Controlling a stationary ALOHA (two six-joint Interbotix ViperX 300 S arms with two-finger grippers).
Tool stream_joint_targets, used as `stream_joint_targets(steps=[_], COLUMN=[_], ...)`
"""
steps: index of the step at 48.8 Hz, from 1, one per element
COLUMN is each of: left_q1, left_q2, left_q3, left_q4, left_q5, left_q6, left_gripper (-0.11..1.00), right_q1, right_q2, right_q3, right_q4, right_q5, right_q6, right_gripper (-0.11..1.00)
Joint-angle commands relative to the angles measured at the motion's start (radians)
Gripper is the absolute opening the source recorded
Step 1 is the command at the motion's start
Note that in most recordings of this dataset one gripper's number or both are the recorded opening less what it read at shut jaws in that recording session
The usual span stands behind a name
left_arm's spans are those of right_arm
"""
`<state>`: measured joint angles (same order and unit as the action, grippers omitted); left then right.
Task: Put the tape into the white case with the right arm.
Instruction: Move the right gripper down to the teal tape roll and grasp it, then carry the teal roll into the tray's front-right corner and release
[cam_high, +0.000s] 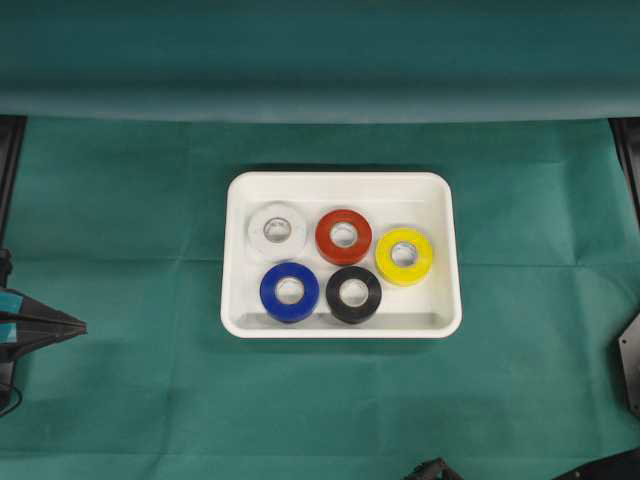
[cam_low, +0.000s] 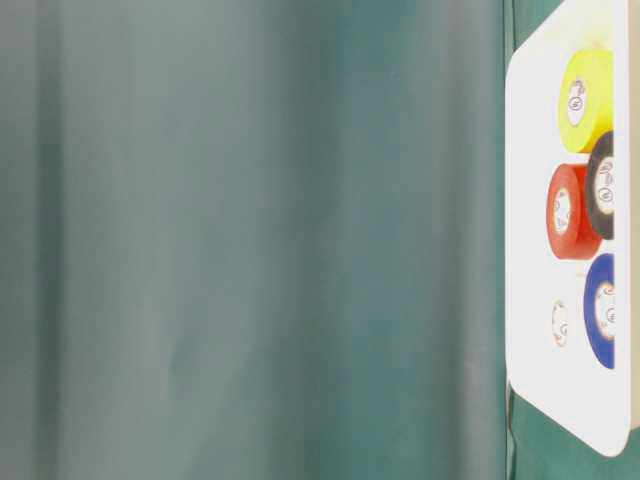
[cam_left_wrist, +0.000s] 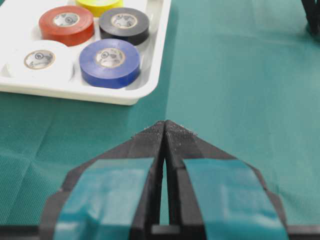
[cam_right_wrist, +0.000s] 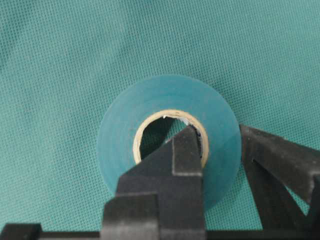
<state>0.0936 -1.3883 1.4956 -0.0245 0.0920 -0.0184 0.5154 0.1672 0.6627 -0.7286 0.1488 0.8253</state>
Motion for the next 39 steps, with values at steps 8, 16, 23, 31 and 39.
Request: stream_joint_targets(steps=[8, 16, 23, 31, 39], left_q1=[0.002, 0.002, 0.002, 0.003, 0.002], left_q2=[0.009, 0.009, 0.009, 0.009, 0.009], left_q3=[-0.011, -0.011, -0.012, -0.012, -0.011], left_q4=[-0.002, -0.002, -0.002, 0.0, -0.002], left_q5=[-0.006, -0.006, -0.006, -0.008, -0.006], left_q6=[0.0, 0.0, 0.0, 0.0, 0.0], left_gripper=[0.0, 0.0, 0.0, 0.0, 0.0], right_q1=[0.0, 0.005, 0.008, -0.009, -0.075], right_q2=[-0.069, -0.121, -0.147, -0.156, -0.196], right_q3=[-0.025, -0.037, -0.048, -0.043, -0.021], right_q4=[0.005, 0.014, 0.031, 0.031, 0.029], right_q5=[0.02, 0.132, 0.218, 0.247, 0.301], right_q6=[0.003, 0.003, 0.002, 0.002, 0.002], right_gripper=[0.0, 0.0, 0.0, 0.0, 0.0])
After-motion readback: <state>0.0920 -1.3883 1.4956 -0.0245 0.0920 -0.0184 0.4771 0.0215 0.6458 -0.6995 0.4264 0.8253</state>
